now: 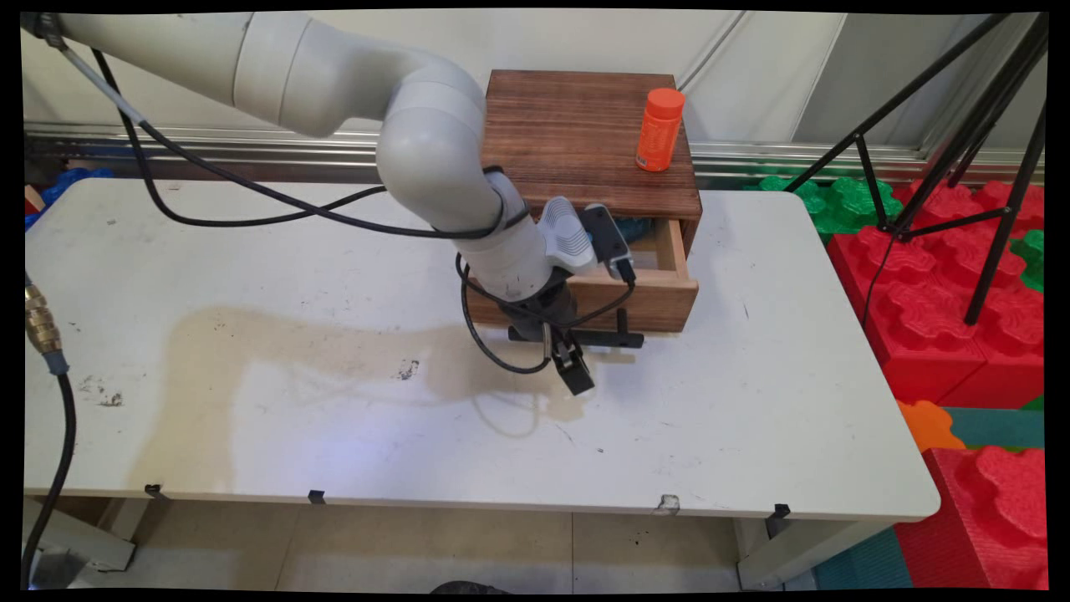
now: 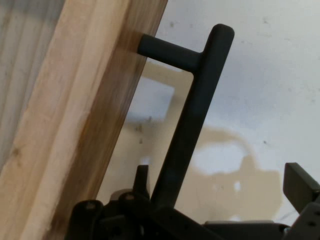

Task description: Open the drawer

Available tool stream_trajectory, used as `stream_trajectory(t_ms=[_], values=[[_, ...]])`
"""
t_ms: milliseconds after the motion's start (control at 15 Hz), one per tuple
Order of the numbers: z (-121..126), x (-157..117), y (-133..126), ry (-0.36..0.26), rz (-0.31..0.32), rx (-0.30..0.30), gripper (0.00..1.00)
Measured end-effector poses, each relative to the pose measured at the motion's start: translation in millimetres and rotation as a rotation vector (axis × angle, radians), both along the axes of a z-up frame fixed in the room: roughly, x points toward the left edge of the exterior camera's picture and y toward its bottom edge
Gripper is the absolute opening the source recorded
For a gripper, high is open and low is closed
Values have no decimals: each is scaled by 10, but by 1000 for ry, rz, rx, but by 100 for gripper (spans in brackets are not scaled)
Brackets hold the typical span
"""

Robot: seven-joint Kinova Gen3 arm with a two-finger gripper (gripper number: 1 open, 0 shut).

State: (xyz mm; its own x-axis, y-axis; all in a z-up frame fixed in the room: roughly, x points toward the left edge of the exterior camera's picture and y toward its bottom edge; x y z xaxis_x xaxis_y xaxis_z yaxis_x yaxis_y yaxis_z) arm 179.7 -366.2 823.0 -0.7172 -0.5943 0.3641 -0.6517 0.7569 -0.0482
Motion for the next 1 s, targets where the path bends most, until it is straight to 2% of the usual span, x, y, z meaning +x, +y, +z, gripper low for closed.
stream_trajectory(t_ms=[1000], values=[[7, -153, 369, 10, -9, 44, 100]])
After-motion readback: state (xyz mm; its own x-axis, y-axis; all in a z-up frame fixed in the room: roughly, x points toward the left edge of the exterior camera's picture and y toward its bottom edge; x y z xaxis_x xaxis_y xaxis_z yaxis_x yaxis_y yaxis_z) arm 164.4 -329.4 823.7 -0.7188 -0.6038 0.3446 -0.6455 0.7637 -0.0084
